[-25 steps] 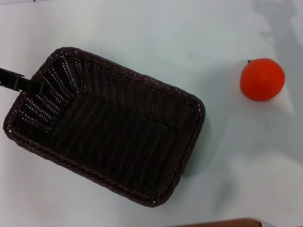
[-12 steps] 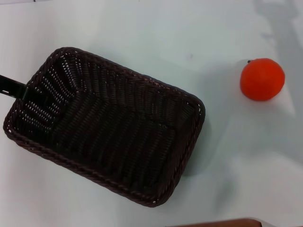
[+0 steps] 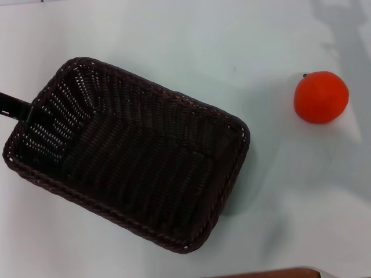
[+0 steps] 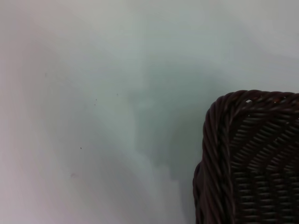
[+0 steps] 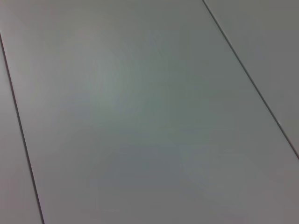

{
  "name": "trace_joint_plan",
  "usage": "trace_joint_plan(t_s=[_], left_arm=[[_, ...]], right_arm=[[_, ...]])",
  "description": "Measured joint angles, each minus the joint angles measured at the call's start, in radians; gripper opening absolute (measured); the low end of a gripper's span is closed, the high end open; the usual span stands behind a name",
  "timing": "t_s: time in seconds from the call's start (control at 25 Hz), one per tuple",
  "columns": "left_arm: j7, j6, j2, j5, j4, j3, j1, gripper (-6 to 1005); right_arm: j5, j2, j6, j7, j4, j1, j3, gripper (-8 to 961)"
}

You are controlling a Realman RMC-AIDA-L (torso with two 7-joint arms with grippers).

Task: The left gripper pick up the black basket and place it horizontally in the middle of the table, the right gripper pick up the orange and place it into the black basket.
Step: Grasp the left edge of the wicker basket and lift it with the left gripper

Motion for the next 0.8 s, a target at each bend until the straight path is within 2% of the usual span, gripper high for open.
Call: trace_joint_plan(t_s=[0.16, 0.36, 0.4, 0.52, 0.56, 0.68, 0.8], left_arm=[[0.0, -0.002, -0.004, -0.002, 0.005, -0.011, 0.0, 362], [-0.004, 0.005, -0.008, -0.017, 0.036, -0.031, 0.003, 179], [-0.007, 0.007, -0.009, -0.028, 0.046, -0.042, 0.005, 179], [-0.015, 0.056, -0.003, -0.122, 0.064, -0.14, 0.008, 179], [-0.016, 0.085, 0.004, -0.161, 0.064, -0.198, 0.006, 179], [-0.043, 0.125, 0.02, -0.219, 0.063, -0.314, 0.004, 179], [-0.089, 0.134, 0.025, -0.27, 0.061, -0.404, 0.02, 179]], right_arm=[[0.0, 0.0, 0.0, 0.0, 0.001, 0.0, 0.0, 713], [0.0, 0.0, 0.001, 0.0, 0.004, 0.0, 0.0, 713], [0.0, 0.0, 0.002, 0.0, 0.004, 0.0, 0.001, 713], [0.0, 0.0, 0.003, 0.0, 0.004, 0.0, 0.002, 714], [0.0, 0.0, 0.003, 0.0, 0.004, 0.0, 0.002, 714], [0.0, 0.0, 0.003, 0.0, 0.004, -0.001, 0.003, 714], [0.0, -0.001, 0.003, 0.0, 0.003, -0.002, 0.013, 713]])
